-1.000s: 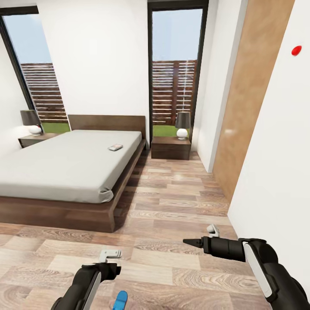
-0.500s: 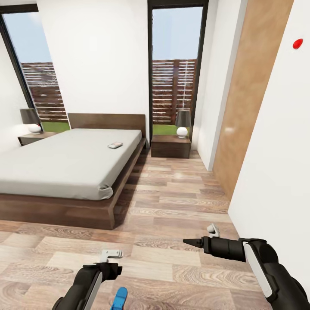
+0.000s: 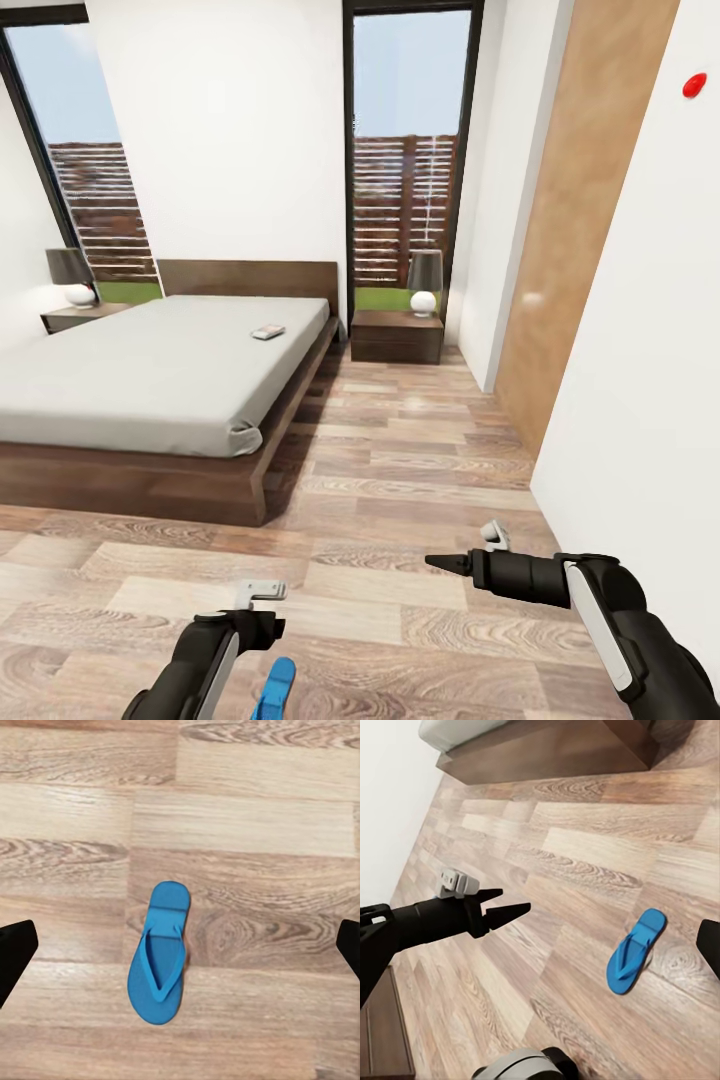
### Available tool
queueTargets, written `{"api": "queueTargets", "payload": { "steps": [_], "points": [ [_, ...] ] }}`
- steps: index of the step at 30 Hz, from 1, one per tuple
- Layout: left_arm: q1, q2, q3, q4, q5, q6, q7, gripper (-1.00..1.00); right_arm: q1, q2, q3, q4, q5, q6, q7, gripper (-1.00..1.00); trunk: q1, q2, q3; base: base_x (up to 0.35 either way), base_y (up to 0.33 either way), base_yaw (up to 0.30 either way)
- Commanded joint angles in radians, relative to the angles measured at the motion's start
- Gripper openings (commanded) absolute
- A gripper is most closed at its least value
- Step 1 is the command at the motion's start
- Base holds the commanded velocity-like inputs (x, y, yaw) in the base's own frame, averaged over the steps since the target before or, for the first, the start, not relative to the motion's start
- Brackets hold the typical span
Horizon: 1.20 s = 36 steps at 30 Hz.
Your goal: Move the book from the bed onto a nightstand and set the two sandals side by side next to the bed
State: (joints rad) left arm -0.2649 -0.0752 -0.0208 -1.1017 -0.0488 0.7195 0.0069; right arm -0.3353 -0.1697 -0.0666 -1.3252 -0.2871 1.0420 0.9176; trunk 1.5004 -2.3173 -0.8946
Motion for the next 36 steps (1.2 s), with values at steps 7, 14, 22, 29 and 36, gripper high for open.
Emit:
{"api": "queueTargets", "payload": {
  "steps": [7, 14, 22, 29, 36],
  "points": [
    [0.000, 0.001, -0.001, -0.001, -0.006, 0.003, 0.001, 1.00, -0.001, -0.001, -0.001, 0.000, 0.003, 0.003, 0.006, 1.00, 0.027, -0.050, -0.023, 0.000, 0.000, 0.000],
    [0.000, 0.002, -0.001, -0.001, -0.006, 0.003, 0.001, 1.00, -0.001, -0.001, -0.001, 0.000, 0.003, 0.004, 0.006, 1.00, 0.054, -0.099, -0.045, 0.000, 0.000, 0.000],
    [0.000, 0.003, 0.000, -0.001, -0.006, 0.003, 0.001, 1.00, -0.001, 0.001, -0.001, 0.000, 0.003, 0.003, 0.006, 1.00, 0.084, -0.155, -0.070, 0.000, 0.000, 0.000],
    [0.000, 0.002, -0.001, -0.001, -0.006, 0.003, 0.001, 1.00, -0.001, 0.001, -0.001, 0.000, 0.003, 0.003, 0.006, 1.00, 0.101, -0.183, -0.094, 0.000, 0.000, 0.000],
    [0.000, 0.002, -0.001, -0.001, -0.006, 0.003, 0.001, 1.00, -0.001, 0.000, -0.001, 0.000, 0.003, 0.003, 0.006, 1.00, 0.104, -0.185, -0.121, 0.000, 0.000, 0.000]
  ]
}}
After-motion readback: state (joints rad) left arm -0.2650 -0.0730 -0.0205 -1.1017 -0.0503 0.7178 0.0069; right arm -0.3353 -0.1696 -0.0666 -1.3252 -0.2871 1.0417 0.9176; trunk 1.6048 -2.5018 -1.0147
